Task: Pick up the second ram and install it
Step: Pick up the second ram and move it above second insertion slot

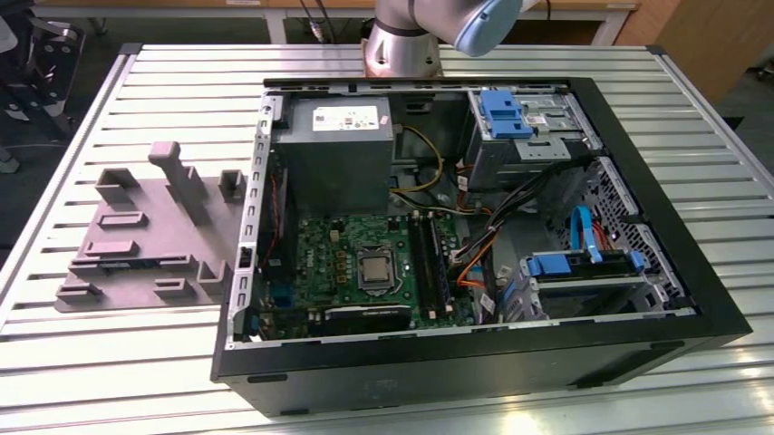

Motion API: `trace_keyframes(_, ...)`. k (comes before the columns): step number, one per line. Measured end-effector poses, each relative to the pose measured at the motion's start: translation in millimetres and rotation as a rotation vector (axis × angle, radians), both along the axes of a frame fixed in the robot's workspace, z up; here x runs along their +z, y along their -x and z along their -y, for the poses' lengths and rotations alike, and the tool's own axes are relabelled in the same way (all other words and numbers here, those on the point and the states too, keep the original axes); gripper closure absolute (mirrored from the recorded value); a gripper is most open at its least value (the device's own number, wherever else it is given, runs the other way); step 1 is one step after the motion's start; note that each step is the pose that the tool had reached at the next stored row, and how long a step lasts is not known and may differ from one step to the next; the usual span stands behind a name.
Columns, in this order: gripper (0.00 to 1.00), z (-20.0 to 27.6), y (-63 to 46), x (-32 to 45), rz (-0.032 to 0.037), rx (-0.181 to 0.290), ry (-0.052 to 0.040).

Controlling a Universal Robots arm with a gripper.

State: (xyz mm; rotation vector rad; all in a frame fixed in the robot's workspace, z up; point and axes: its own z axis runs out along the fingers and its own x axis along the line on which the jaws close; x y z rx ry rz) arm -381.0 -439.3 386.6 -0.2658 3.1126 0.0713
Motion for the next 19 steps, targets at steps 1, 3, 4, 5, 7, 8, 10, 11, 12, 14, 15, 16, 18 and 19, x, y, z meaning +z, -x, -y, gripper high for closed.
trace_keyframes(1,0.89,0.0,0.0,0.0,0.0,0.0,0.0)
trace_keyframes(3,0.89,0.0,0.0,0.0,0.0001,0.0,0.0)
trace_keyframes(4,0.89,0.0,0.0,0.0,0.0,0.0,0.0)
trace_keyframes(5,0.89,0.0,0.0,0.0,0.0,0.0,0.0)
trace_keyframes(7,0.89,0.0,0.0,0.0,0.0,0.001,0.0)
trace_keyframes(8,0.89,0.0,0.0,0.0,0.0001,0.003,0.0)
trace_keyframes(10,0.89,0.0,0.0,0.0,0.0,0.006,0.0)
trace_keyframes(11,0.89,0.0,0.0,0.0,0.0001,0.008,-0.0001)
trace_keyframes(12,0.89,0.0,0.0,-0.1,0.0001,0.011,-0.0001)
trace_keyframes(14,0.89,0.0,0.0,0.0,0.0001,0.016,-0.0001)
trace_keyframes(15,0.89,0.0,0.0,0.0,0.0001,0.019,0.0)
trace_keyframes(16,0.89,0.0,0.0,0.0,0.0001,0.023,0.0)
trace_keyframes(18,0.89,0.0,0.0,0.0,0.0001,0.029,0.0)
trace_keyframes(19,0.89,0.0,0.0,0.0,0.0,0.032,0.0)
